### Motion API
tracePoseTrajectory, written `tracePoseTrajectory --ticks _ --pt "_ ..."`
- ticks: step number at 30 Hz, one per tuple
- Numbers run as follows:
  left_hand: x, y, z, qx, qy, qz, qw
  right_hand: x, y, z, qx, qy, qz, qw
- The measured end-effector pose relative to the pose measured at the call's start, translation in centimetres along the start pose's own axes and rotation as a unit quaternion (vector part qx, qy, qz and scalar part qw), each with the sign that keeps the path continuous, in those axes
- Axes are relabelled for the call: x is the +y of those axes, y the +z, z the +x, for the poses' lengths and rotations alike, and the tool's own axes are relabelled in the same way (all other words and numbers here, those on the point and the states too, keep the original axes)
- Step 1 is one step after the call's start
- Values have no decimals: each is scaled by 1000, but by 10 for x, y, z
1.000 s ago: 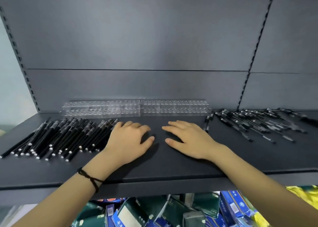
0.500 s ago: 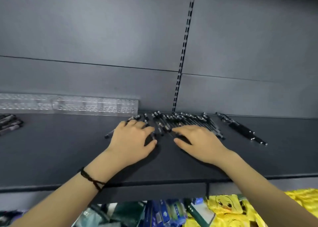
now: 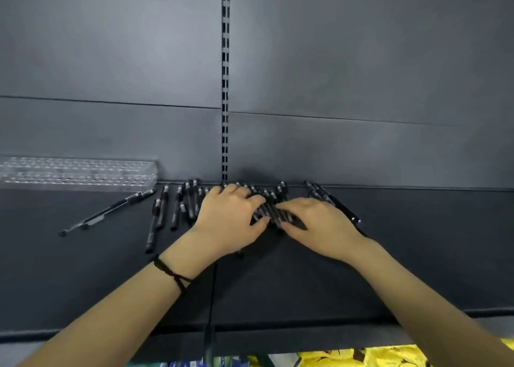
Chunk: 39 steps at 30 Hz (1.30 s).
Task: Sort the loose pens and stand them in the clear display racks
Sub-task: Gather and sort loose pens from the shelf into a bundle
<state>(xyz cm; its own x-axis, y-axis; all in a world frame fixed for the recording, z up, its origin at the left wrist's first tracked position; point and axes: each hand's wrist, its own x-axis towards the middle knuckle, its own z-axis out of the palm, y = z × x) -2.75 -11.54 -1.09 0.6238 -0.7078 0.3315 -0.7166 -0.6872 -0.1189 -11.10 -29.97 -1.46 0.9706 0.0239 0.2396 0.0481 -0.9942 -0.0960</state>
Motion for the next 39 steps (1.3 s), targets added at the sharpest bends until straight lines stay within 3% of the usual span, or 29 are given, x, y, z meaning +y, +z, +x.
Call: tracePoseTrajectory --ticks 4,7,11,18,24,30,34,39 --pt "8 6 32 -21 -13 -6 1000 43 -18 12 13 120 -1 993" --pt "20 14 49 -31 -36 -31 998 74 -30 21 -42 215 20 975" --pt "41 27 65 -37 -66 -62 995 95 -29 27 -91 271 76 955" --pt "65 38 84 40 -120 -112 986 105 -19 32 -81 263 162 948" --pt "66 49 82 109 -99 -197 969 101 -20 33 -78 251 138 955" --pt "75 52 76 80 -108 -349 927 105 -20 31 -85 252 190 945" --pt "71 54 77 92 -105 -350 926 108 -22 29 -91 217 214 948" --pt "69 56 74 66 -68 -294 951 105 -19 32 -92 172 241 951"
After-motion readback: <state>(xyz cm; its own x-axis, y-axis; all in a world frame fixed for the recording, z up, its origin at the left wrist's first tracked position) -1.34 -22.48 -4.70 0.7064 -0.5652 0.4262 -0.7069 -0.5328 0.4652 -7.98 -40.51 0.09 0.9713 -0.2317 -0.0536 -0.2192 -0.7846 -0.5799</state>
